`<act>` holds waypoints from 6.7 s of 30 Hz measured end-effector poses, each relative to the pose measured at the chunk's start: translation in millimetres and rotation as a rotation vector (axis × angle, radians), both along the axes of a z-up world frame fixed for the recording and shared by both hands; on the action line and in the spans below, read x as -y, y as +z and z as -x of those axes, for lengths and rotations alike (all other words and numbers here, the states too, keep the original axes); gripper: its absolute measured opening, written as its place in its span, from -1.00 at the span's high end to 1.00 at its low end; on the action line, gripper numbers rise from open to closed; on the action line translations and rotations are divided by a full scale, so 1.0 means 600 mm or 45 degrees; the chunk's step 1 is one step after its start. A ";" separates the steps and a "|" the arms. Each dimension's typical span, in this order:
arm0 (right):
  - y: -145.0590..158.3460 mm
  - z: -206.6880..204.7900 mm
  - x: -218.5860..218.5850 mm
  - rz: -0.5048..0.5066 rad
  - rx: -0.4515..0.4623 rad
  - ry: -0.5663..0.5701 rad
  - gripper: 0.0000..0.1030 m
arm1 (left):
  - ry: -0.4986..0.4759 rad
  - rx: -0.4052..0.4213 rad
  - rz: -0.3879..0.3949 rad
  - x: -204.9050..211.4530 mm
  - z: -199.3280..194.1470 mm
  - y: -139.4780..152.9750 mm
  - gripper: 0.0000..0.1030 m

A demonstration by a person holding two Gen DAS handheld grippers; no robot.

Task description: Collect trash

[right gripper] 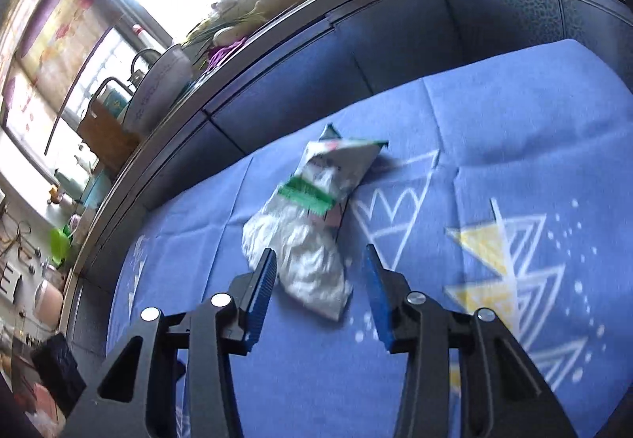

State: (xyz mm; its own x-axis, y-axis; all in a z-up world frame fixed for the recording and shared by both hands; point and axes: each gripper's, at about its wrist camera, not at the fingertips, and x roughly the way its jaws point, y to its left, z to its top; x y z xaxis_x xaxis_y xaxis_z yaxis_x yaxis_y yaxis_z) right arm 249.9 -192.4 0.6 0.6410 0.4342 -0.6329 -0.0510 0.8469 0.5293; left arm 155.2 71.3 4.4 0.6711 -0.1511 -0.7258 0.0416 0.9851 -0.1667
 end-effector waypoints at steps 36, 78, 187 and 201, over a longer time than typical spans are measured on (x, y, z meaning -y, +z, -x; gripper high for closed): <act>-0.028 0.138 0.055 -0.262 -0.121 0.066 0.88 | -0.268 -0.074 0.084 0.058 0.009 -0.021 0.74; -0.085 0.492 0.432 -0.750 0.081 -0.467 0.88 | -0.879 -0.079 -0.118 0.477 0.172 0.007 0.74; 0.003 0.688 0.331 0.350 0.055 -1.008 -0.65 | -0.903 0.274 -0.131 0.563 0.316 0.075 -0.88; -0.043 0.681 0.367 0.314 0.078 -0.956 -0.65 | -0.890 0.156 -0.195 0.604 0.301 0.035 -0.88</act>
